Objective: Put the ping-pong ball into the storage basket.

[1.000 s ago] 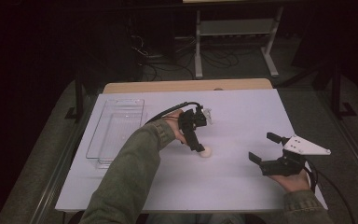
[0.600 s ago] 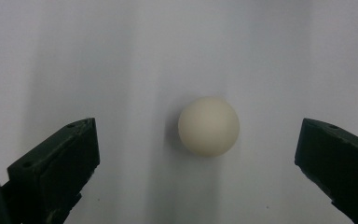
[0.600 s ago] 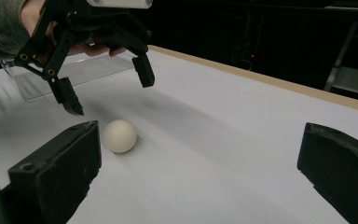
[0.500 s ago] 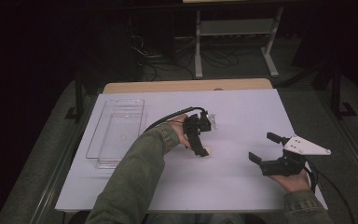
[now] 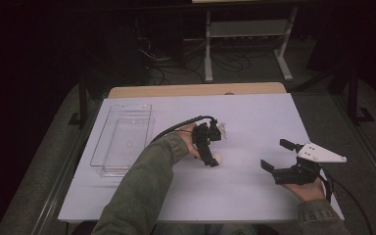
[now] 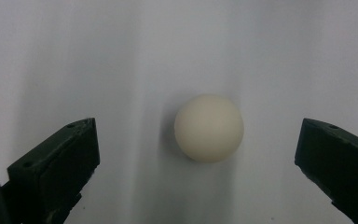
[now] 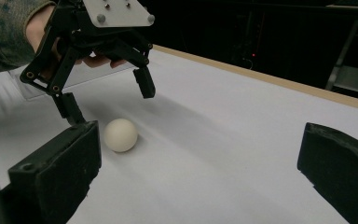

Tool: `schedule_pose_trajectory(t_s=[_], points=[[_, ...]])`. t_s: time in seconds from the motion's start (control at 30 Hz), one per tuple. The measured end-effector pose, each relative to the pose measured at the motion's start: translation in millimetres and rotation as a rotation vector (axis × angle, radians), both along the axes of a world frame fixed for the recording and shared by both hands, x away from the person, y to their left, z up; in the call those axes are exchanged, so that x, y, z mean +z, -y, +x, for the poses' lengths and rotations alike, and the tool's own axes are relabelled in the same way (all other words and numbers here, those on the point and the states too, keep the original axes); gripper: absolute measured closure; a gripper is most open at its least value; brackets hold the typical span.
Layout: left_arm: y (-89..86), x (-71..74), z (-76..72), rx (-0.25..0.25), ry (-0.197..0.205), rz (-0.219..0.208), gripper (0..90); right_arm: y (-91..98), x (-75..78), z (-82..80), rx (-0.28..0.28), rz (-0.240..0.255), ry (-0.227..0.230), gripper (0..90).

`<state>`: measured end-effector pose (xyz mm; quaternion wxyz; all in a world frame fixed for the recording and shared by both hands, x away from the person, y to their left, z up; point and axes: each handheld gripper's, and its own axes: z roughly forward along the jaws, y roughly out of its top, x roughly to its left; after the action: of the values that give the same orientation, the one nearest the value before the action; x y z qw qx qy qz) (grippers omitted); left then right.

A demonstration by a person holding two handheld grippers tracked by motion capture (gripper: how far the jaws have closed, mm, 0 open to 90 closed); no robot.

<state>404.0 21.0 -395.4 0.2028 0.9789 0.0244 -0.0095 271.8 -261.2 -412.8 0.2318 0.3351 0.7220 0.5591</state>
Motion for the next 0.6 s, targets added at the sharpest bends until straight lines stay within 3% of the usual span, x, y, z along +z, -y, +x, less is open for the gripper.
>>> schedule_pose_trajectory(t_s=[0.13,0.6], points=[[-0.8,-5.0,1.2,0.004,0.003,0.006,0.0,0.6,0.4,-0.3,-0.003,0.005,0.001,0.0],[2.4,-16.7,0.3,-0.02,-0.055,0.023,0.0,1.0,-0.2,0.1,0.0,0.008,-0.006,0.0]])
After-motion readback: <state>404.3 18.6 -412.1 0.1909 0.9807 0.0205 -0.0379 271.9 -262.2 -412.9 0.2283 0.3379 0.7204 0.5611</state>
